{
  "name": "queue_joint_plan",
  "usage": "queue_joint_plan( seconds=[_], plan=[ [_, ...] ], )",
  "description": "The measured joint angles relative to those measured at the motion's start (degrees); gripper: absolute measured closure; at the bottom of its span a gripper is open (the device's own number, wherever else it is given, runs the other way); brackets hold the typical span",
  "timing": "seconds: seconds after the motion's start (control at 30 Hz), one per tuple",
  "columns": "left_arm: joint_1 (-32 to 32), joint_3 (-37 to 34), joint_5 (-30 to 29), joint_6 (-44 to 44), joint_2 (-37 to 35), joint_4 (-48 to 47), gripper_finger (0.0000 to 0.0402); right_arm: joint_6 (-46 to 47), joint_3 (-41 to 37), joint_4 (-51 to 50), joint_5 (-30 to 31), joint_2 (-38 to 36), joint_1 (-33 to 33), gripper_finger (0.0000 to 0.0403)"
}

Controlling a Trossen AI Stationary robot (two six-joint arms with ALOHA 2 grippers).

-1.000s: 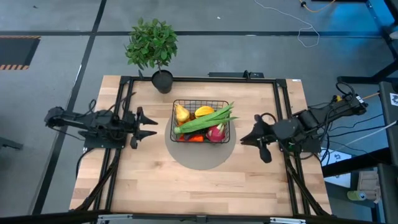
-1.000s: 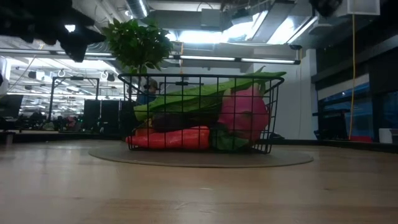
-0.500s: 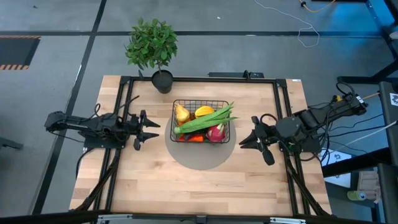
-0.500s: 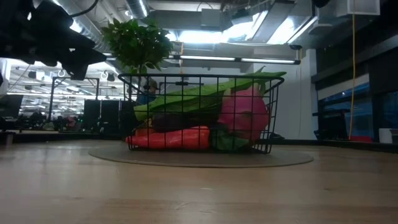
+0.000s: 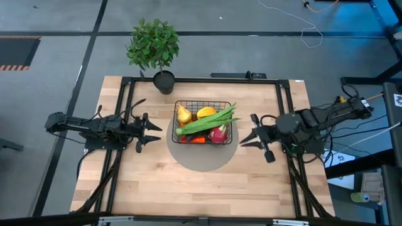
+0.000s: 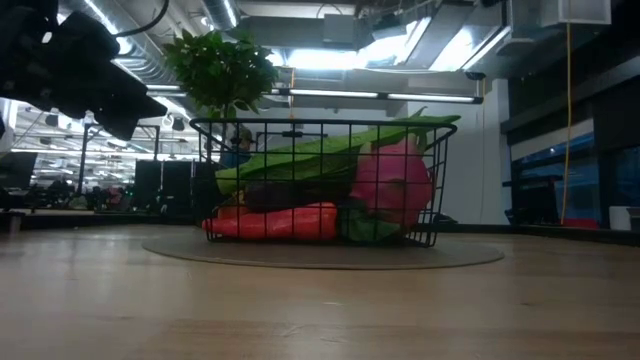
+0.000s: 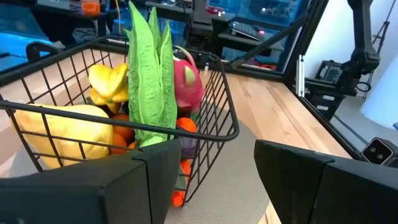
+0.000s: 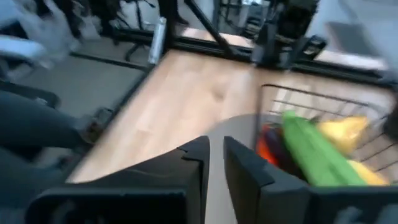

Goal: Build produce basket
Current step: Return to Home Position

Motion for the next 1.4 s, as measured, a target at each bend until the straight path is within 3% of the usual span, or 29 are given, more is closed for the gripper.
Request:
queue_joint_plan(
  seconds=[0.13, 0.37, 0.5, 0.73, 0.9, 1.13, 1.4],
  plan=[
    [0.0, 0.0, 0.0, 0.0, 0.0, 0.0, 0.0207, -3.6, -7.2, 4.7, -1.3, -0.4, -4.3, 0.0352],
    [0.0, 0.0, 0.0, 0.1, 0.0, 0.0, 0.0207, 8.5, -21.0, 11.4, 0.4, -5.4, -9.2, 0.0352],
    [0.0, 0.0, 0.0, 0.1, 0.0, 0.0, 0.0207, 11.1, -30.1, 17.6, 0.4, -12.8, -9.2, 0.0352],
    [0.0, 0.0, -0.1, 0.1, 0.0, 0.0, 0.0207, 7.5, -44.1, 23.1, -4.3, -31.5, -9.1, 0.0352],
    [0.0, 0.0, -0.1, 0.1, 0.0, 0.0, 0.0207, 3.3, -48.4, 23.1, -4.4, -43.3, -9.1, 0.0352],
    [0.0, 0.0, -0.1, 0.1, 0.0, 0.0, 0.0207, -3.5, -50.0, 22.6, -6.6, -53.3, -9.1, 0.0352],
    [0.0, 0.0, -0.1, 0.1, 0.0, 0.0, 0.0207, -4.0, -50.0, 23.1, -6.5, -53.4, -9.1, 0.0352]
  ],
)
